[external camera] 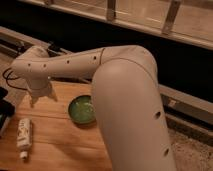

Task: Place the bottle in the ceramic bowl

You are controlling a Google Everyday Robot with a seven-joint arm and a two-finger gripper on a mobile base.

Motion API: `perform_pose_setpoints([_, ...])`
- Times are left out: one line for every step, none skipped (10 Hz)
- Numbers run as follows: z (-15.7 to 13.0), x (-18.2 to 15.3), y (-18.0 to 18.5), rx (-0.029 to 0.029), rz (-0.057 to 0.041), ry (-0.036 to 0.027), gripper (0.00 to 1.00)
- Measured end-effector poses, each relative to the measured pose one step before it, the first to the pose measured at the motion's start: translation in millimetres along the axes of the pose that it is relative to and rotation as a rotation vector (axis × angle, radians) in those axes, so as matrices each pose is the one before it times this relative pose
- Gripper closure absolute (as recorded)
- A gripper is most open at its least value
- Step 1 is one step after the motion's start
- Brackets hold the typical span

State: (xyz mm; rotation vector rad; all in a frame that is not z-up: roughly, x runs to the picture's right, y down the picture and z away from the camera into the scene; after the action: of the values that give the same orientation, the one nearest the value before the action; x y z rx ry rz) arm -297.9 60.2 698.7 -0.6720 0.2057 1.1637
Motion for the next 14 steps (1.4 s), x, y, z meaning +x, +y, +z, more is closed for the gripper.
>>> perform_pose_setpoints([0.01, -1.12, 3.36, -0.00766, -0.02475, -0.00164, 0.35])
perform_pose_setpoints([1.78, -1.34, 9.39, -0.00771, -0.03356, -0.00023, 0.35])
perform_pose_setpoints([4.51, -4.13, 21.57, -0.01259, -0.05519, 0.0, 0.35])
perform_pose_setpoints([6.53, -5.27, 23.38, -0.02086, -0.0445, -0.00084, 0.35])
perform_pose_setpoints([8.35, -6.03, 28.1, -0.02718, -0.05028, -0.00231, 0.35])
perform_pose_setpoints([6.06, -2.97, 16.57, -0.01296, -0.0347, -0.00334, 0.35])
perform_pose_setpoints([14.0, -5.1, 24.09, -0.01577, -0.06067, -0.00996, 0.35])
perform_pose_setpoints([10.65, -2.63, 9.42, -0.00794, -0.02957, -0.0108, 0.35])
perform_pose_setpoints([12.75, -0.59, 5.63, 0.00108, -0.01446, -0.02403, 0.35])
perform_pose_setpoints([12.78, 2.45, 2.27, 0.01054, 0.01835, -0.01739, 0.35])
perform_pose_setpoints([7.98, 1.59, 4.47, 0.00454, 0.00667, -0.01043, 0.35])
perform_pose_setpoints([3.57, 0.91, 2.16, 0.00166, 0.0026, -0.00514, 0.35])
perform_pose_setpoints([-0.21, -0.18, -2.82, 0.0029, 0.0026, -0.00144, 0.35])
perform_pose_setpoints([-0.1, -0.22, -0.59, 0.00269, -0.00063, 0.00071, 0.35])
